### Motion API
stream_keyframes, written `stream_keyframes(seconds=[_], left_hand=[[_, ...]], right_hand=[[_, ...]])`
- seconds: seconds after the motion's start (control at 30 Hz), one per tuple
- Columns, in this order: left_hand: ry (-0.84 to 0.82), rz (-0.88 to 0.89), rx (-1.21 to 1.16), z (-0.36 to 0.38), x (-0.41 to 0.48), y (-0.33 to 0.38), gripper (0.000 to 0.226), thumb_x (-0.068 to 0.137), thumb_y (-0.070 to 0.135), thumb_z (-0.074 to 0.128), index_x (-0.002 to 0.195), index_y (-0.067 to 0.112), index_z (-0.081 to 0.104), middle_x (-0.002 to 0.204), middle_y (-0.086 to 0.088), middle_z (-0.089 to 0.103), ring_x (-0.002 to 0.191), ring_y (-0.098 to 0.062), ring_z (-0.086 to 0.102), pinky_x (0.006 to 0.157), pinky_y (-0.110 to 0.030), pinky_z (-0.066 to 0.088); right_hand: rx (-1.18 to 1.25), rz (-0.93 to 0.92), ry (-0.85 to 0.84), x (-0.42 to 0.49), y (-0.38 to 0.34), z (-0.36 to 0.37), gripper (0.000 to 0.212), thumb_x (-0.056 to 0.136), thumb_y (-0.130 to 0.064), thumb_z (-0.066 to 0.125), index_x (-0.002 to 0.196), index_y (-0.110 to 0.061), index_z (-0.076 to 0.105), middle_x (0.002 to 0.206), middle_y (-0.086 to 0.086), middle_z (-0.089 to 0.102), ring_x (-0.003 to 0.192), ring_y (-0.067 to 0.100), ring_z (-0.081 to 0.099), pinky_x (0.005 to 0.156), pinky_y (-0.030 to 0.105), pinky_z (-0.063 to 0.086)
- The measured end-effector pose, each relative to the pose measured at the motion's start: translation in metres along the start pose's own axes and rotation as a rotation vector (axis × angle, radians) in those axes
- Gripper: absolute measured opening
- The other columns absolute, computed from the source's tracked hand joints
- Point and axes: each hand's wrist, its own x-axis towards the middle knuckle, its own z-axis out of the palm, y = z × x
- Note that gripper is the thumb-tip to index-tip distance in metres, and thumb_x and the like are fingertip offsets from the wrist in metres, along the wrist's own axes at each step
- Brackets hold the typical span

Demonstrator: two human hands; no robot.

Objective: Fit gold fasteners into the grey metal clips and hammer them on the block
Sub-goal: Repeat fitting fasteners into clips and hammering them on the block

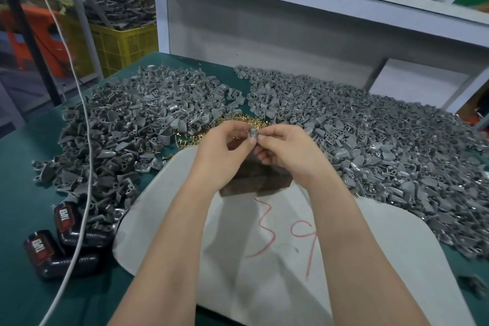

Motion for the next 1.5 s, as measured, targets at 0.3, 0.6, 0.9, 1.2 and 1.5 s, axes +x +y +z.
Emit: stream_keyframes(seconds=[0.3,0.6,0.9,1.2,1.5], left_hand=[[0.283,-0.002,-0.063,-0.004,0.001,-0.001,0.019,0.089,0.014,0.063,0.08,0.03,0.057,0.08,0.007,0.067,0.081,-0.014,0.065,0.079,-0.026,0.05],[0.644,-0.297,-0.843,-0.016,0.007,-0.001,0.008,0.091,0.002,0.056,0.091,0.009,0.053,0.089,-0.009,0.064,0.077,-0.012,0.065,0.074,-0.018,0.054],[0.624,-0.294,-0.772,-0.01,0.005,0.006,0.01,0.09,0.002,0.058,0.089,0.011,0.054,0.09,-0.008,0.064,0.078,-0.01,0.066,0.077,-0.021,0.051],[0.572,-0.23,-0.593,-0.004,0.003,0.004,0.019,0.088,0.006,0.062,0.079,0.021,0.054,0.074,0.002,0.056,0.069,-0.007,0.051,0.066,-0.016,0.043],[0.493,-0.106,-0.353,-0.003,0.005,-0.001,0.018,0.086,0.009,0.065,0.078,0.023,0.058,0.077,0.006,0.062,0.071,-0.003,0.056,0.07,-0.015,0.043]], right_hand=[[-0.278,-0.111,0.165,0.028,-0.012,0.014,0.014,0.092,-0.016,0.056,0.096,-0.011,0.069,0.074,-0.001,0.066,0.065,0.009,0.059,0.063,0.021,0.049],[-1.042,0.171,0.085,0.094,0.007,0.068,0.04,0.083,-0.024,0.067,0.119,-0.01,0.057,0.122,0.009,0.059,0.112,0.03,0.055,0.093,0.044,0.04],[-1.167,0.215,-0.038,0.111,0.008,0.075,0.033,0.086,-0.013,0.055,0.118,-0.003,0.057,0.122,0.015,0.058,0.089,0.029,0.052,0.072,0.033,0.039],[-1.006,0.294,-0.097,0.108,0.002,0.079,0.04,0.093,-0.005,0.045,0.132,0.004,0.044,0.134,0.019,0.047,0.123,0.035,0.047,0.098,0.037,0.042],[-0.378,-0.012,0.245,0.078,-0.004,0.05,0.018,0.09,-0.011,0.055,0.075,-0.011,0.063,0.087,0.011,0.07,0.083,0.026,0.066,0.082,0.038,0.054]])
